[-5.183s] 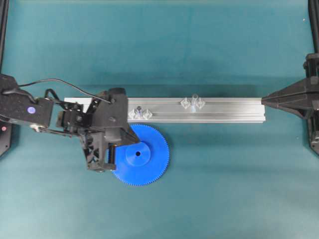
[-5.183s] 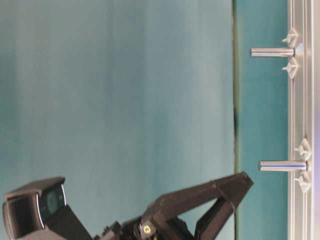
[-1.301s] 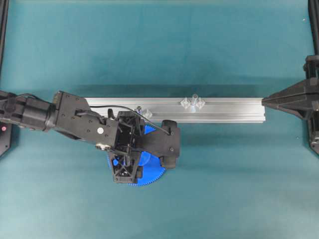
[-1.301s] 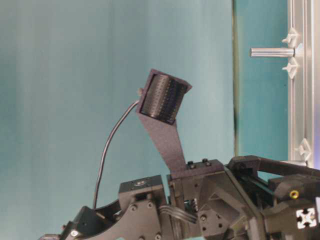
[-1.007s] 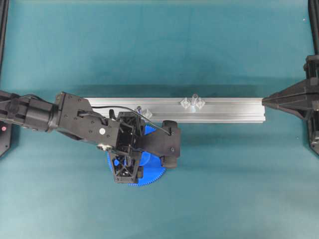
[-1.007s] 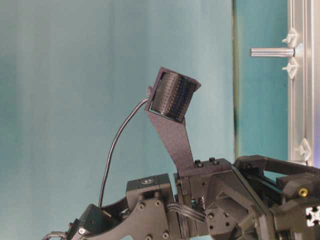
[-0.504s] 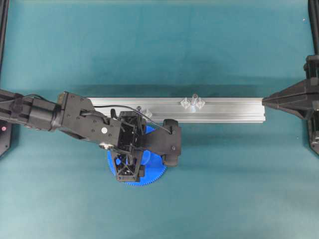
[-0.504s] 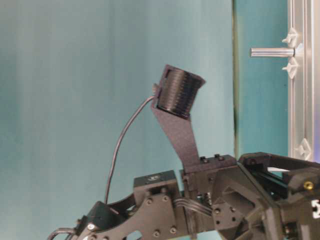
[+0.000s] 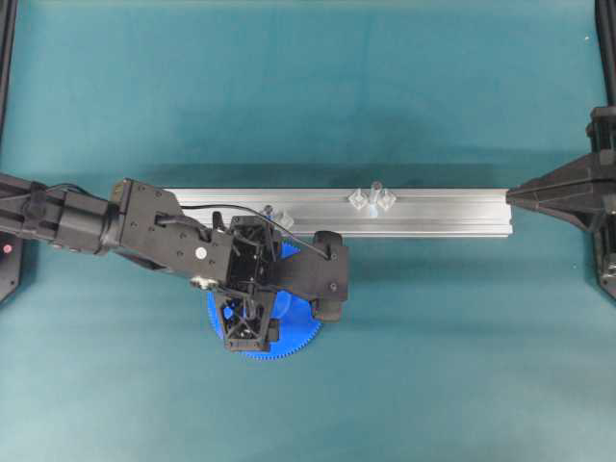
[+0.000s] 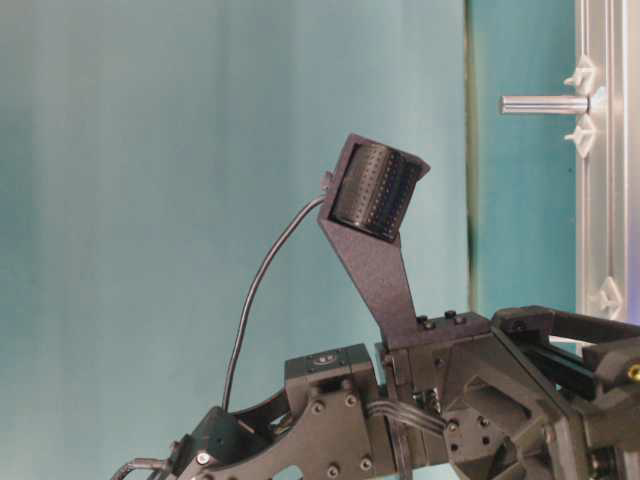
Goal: Insert the large gear onto the shaft.
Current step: 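Close the left gripper on the blue gear's hub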
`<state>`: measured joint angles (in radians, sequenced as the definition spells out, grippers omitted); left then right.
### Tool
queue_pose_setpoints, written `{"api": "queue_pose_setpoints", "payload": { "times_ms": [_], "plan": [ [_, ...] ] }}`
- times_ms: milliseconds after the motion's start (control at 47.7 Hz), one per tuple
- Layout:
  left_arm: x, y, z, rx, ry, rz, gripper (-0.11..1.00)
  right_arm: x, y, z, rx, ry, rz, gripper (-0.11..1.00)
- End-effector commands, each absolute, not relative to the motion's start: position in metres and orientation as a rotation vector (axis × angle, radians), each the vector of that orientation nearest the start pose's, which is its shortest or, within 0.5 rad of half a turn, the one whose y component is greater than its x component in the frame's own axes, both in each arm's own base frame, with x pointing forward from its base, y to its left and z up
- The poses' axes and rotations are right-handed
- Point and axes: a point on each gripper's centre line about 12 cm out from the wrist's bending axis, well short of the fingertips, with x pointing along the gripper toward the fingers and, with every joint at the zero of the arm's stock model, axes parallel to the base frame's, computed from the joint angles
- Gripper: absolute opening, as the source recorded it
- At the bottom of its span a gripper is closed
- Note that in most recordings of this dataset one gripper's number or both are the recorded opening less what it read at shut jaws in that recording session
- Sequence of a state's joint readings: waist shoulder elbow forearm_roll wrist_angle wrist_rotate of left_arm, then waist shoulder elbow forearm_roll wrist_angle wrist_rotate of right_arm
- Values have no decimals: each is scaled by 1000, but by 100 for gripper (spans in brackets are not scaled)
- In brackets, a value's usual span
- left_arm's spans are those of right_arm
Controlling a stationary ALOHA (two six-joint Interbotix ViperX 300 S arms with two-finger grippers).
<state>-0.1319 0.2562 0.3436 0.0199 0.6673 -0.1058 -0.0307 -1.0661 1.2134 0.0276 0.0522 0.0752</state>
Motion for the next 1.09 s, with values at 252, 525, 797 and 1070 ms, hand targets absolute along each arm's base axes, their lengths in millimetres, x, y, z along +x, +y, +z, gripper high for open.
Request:
{"api": "queue_pose_setpoints", "payload": {
  "times_ms": [252, 525, 797, 1070],
  "plan": [
    [415, -52, 124, 8, 1250, -42, 95, 180, -6, 260, 118, 190, -42, 0],
    [415, -52, 124, 7, 1252, -41, 95, 180, -6, 260, 118, 190, -42, 0],
    [415, -52, 124, 6, 1255, -39, 95, 180, -5, 260, 119, 190, -40, 0],
    [417, -54, 129, 17, 1243, -51, 76, 180, -5, 260, 119, 190, -40, 0]
  ]
}}
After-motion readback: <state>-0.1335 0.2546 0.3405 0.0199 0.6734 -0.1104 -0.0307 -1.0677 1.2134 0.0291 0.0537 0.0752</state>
